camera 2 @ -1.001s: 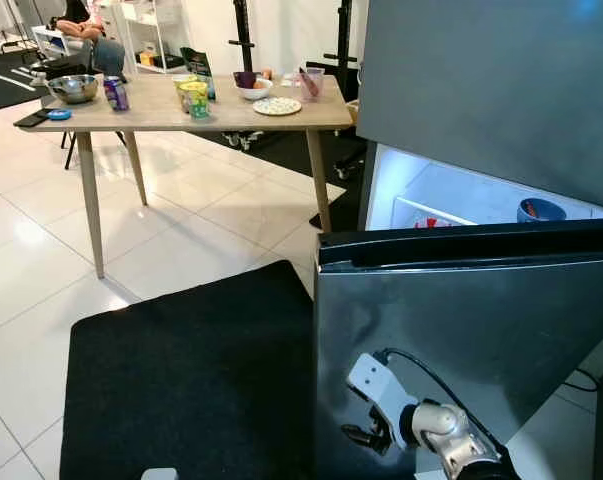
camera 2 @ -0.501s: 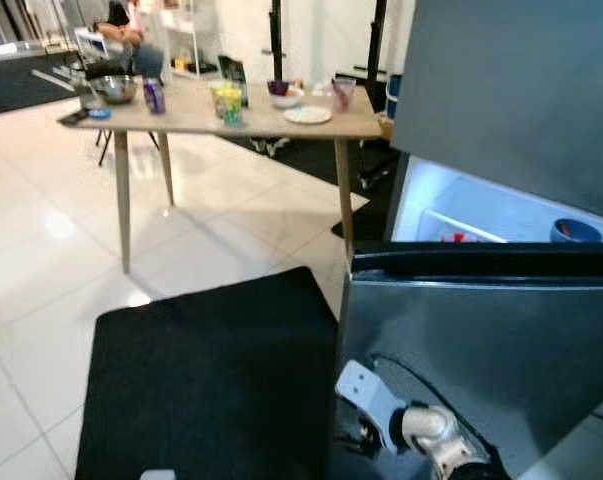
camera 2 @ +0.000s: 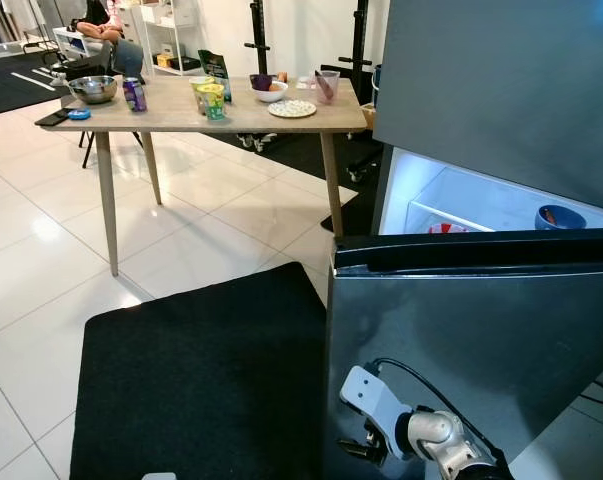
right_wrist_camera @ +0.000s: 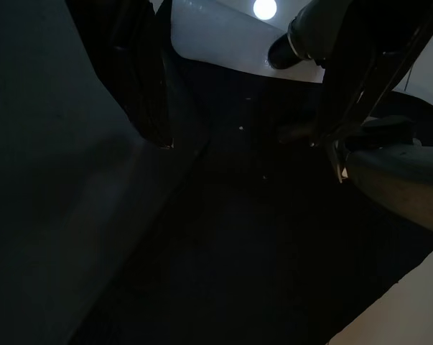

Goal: Restocking fridge

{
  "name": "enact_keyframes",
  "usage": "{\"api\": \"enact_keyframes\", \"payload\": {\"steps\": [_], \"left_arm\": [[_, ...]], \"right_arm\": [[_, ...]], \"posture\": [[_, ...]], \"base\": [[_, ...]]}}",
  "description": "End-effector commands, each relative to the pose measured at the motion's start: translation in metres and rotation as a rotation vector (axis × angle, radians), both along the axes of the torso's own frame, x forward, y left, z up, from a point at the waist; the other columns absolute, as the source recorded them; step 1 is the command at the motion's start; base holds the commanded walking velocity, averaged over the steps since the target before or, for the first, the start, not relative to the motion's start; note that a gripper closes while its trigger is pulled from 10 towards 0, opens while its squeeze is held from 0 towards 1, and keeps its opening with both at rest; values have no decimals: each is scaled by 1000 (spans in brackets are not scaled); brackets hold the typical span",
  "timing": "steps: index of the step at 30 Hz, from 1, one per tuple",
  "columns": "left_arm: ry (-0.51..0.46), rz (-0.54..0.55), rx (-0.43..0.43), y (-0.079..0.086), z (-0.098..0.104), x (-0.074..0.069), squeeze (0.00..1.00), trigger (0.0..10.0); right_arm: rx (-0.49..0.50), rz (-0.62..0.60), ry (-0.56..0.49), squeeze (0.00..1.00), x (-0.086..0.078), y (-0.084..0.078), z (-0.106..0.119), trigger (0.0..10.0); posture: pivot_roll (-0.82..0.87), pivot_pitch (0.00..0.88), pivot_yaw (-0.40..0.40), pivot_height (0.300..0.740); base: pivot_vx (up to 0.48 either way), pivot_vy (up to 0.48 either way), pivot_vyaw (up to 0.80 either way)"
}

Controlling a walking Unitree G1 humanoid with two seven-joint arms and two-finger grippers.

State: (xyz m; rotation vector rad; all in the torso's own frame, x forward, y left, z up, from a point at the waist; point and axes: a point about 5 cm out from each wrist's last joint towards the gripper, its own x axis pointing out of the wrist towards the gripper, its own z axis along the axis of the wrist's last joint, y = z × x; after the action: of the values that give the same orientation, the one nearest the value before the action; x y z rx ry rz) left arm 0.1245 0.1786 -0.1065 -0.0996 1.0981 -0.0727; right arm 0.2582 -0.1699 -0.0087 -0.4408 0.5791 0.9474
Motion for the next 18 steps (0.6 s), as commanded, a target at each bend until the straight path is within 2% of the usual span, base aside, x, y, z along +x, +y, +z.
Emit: {"api": "enact_keyframes", "payload": {"steps": [1, 18], "left_arm": [[38, -39, -26, -10, -4, -10, 0, 10000], [31, -53, -27, -11, -4, -9, 0, 10000]], "right_arm": [[-7, 11, -5, 0, 1, 0, 1, 10000], [-3, 23, -27, 0, 5, 1, 5, 10000]], "posture": [[-66, 24, -22, 740], [-67, 25, -24, 740]], "base": [[281, 0, 0], [332, 0, 0]]}}
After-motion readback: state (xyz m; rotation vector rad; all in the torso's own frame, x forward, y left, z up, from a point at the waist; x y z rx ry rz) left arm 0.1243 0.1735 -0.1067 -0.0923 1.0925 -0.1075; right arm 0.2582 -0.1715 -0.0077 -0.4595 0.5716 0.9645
